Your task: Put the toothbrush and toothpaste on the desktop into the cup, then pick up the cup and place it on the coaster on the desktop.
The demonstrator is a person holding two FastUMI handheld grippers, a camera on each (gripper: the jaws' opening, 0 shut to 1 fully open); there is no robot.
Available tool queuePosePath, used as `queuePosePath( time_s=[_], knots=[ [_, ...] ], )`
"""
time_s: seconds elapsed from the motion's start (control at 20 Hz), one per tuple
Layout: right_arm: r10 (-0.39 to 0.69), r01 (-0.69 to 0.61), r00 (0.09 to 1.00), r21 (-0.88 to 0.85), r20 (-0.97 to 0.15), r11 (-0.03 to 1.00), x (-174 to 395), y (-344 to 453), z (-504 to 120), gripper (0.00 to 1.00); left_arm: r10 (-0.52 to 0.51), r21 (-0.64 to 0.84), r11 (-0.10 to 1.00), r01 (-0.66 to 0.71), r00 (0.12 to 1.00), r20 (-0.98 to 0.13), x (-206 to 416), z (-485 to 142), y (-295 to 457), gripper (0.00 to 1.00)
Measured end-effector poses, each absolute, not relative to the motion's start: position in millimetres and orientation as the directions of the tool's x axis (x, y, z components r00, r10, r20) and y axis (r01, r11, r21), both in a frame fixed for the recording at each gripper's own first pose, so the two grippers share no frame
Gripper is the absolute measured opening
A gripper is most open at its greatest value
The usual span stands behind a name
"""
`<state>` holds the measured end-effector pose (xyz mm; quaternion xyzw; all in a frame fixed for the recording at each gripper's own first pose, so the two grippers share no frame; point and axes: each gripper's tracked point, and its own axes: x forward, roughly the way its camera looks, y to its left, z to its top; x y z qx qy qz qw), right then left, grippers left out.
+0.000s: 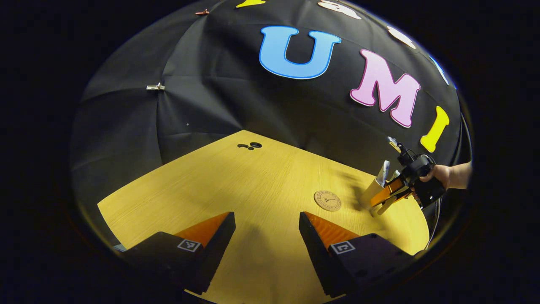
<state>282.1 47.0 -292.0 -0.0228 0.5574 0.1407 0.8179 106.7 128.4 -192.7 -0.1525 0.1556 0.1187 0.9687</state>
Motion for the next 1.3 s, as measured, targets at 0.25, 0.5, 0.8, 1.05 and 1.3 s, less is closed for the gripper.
queuePosePath(
  time_s=[0.25, 0.5, 0.8, 1.05, 1.3],
  knots=[
    [0.210, -0.246, 0.337, 0.129, -0.918, 0.961, 285, 48, -295, 0.69, 0.159, -0.257, 0.931, -0.258, 0.923, -0.351, 108, -195, 120, 0.96],
    [0.212, -0.252, 0.326, 0.131, -0.921, 0.959, 286, 49, -297, 0.55, 0.134, -0.249, 0.939, -0.236, 0.920, -0.367, 107, -200, 107, 0.96],
    [0.185, -0.323, 0.365, 0.063, -0.913, 0.944, 285, 46, -298, 0.31, 0.114, -0.246, 0.944, -0.219, 0.917, -0.381, 104, -204, 96, 0.95],
    [0.194, -0.324, 0.391, 0.063, -0.900, 0.944, 285, 48, -297, 0.27, 0.107, -0.241, 0.947, -0.214, 0.913, -0.394, 103, -209, 93, 0.95],
    [0.201, -0.355, 0.448, 0.033, -0.871, 0.934, 290, 56, -281, 0.28, 0.101, -0.240, 0.948, -0.212, 0.909, -0.403, 98, -213, 92, 0.95]
  ],
)
